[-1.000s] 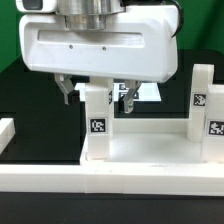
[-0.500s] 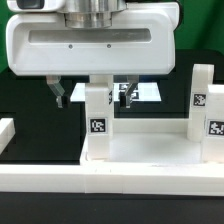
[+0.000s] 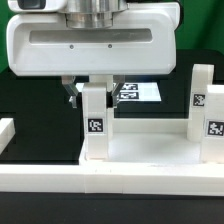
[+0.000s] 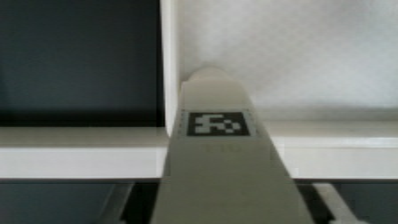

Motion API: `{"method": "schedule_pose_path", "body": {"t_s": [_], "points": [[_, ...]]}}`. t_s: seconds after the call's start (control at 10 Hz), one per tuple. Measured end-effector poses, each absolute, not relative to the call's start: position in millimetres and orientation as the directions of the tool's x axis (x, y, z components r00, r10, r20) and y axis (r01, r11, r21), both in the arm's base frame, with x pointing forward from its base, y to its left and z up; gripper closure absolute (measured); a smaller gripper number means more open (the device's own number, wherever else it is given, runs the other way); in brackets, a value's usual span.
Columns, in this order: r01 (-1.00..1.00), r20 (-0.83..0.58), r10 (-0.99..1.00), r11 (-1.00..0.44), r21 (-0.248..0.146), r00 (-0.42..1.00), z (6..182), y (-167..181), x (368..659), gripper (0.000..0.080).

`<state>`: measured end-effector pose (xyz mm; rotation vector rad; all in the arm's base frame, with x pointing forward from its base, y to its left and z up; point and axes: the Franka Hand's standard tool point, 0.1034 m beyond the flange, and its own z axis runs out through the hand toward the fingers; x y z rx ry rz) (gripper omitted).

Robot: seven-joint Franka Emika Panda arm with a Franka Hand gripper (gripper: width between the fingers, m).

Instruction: Assemble desk

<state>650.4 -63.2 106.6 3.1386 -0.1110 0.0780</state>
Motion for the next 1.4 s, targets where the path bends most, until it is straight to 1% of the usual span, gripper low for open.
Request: {"method": "schedule_pose_path", "body": {"t_s": [0.2, 0.3, 0.5, 0.7, 0.9, 1.0, 1.1, 1.3, 1.4], "points": [[-0.114, 0.049, -0.114, -0.993, -0.005, 0.992, 106.5, -63.7, 650.3, 0.0511], [-0.205, 0.050, -0.206, -0.979, -0.022, 0.977, 106.4, -66.3, 650.3, 0.0511], [-0.448, 0.042, -0.450, -0.893, -0.043, 0.892, 106.4, -67.9, 650.2, 0.0511], [-0.594, 0.032, -0.596, -0.803, -0.052, 0.802, 105.9, -69.3, 649.9, 0.0511], [-0.759, 0.010, -0.761, -0.647, -0.073, 0.648, 105.1, -71.1, 649.8, 0.0509], [-0.864, -0.009, -0.866, -0.498, -0.080, 0.500, 104.9, -72.8, 649.7, 0.0509], [-0.886, -0.013, -0.888, -0.457, -0.079, 0.460, 104.8, -73.0, 649.6, 0.0509], [-0.967, -0.037, -0.968, -0.245, -0.063, 0.248, 104.5, -74.2, 650.2, 0.0509], [-0.981, -0.042, -0.981, -0.185, -0.058, 0.187, 104.4, -74.5, 650.1, 0.0509]]}}
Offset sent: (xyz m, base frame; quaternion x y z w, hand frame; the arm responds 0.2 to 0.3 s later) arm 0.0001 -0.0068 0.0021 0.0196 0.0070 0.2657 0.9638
